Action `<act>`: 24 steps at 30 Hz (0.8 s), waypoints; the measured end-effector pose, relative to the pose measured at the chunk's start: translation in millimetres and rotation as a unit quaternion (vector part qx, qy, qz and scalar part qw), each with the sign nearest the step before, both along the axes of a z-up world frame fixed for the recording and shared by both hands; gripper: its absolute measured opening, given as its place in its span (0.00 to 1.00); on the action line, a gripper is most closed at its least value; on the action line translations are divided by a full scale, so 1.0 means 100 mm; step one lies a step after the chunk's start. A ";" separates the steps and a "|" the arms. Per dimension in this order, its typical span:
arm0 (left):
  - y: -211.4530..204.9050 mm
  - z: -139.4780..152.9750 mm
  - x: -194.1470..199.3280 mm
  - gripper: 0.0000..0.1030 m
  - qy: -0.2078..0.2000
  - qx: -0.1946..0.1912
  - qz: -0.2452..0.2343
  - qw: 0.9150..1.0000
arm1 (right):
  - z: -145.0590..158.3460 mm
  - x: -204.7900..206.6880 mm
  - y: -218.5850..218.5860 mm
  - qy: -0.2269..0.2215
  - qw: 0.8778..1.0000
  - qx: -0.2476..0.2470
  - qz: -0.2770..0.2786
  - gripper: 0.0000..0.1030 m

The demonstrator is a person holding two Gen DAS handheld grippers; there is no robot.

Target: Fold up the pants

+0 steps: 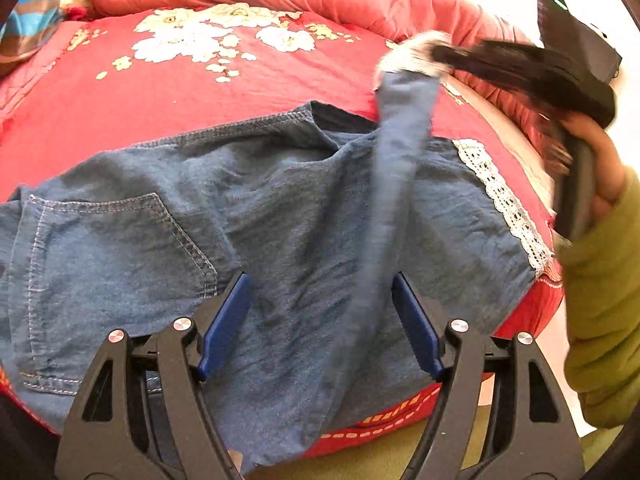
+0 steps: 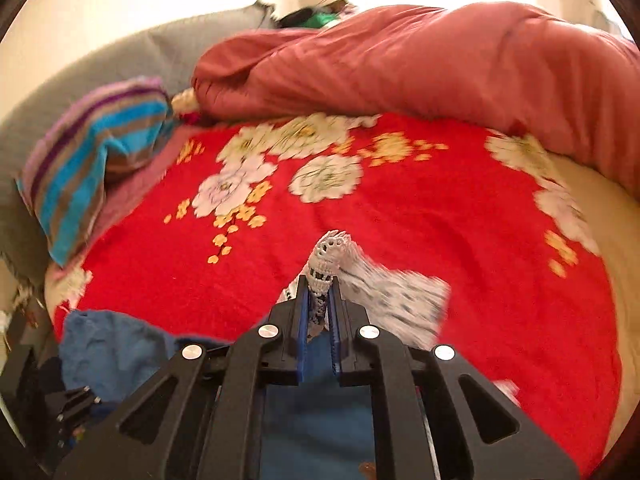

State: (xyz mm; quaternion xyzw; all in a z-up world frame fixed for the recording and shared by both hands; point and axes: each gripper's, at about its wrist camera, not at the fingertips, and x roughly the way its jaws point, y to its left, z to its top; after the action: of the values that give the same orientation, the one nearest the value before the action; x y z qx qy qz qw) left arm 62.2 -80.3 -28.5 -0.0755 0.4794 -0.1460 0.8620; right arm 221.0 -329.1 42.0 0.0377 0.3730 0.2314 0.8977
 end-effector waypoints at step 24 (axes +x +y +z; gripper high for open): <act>-0.32 0.14 -0.27 0.03 -0.044 0.090 -0.067 0.993 | -0.46 -1.38 -1.12 0.140 0.989 0.023 -0.034 0.08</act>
State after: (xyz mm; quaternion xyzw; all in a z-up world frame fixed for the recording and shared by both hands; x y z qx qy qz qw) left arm 35.2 -111.8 -14.6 0.0414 0.4564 -0.1632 0.8737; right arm 83.2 -441.4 -4.3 0.1030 0.4884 0.2013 0.8428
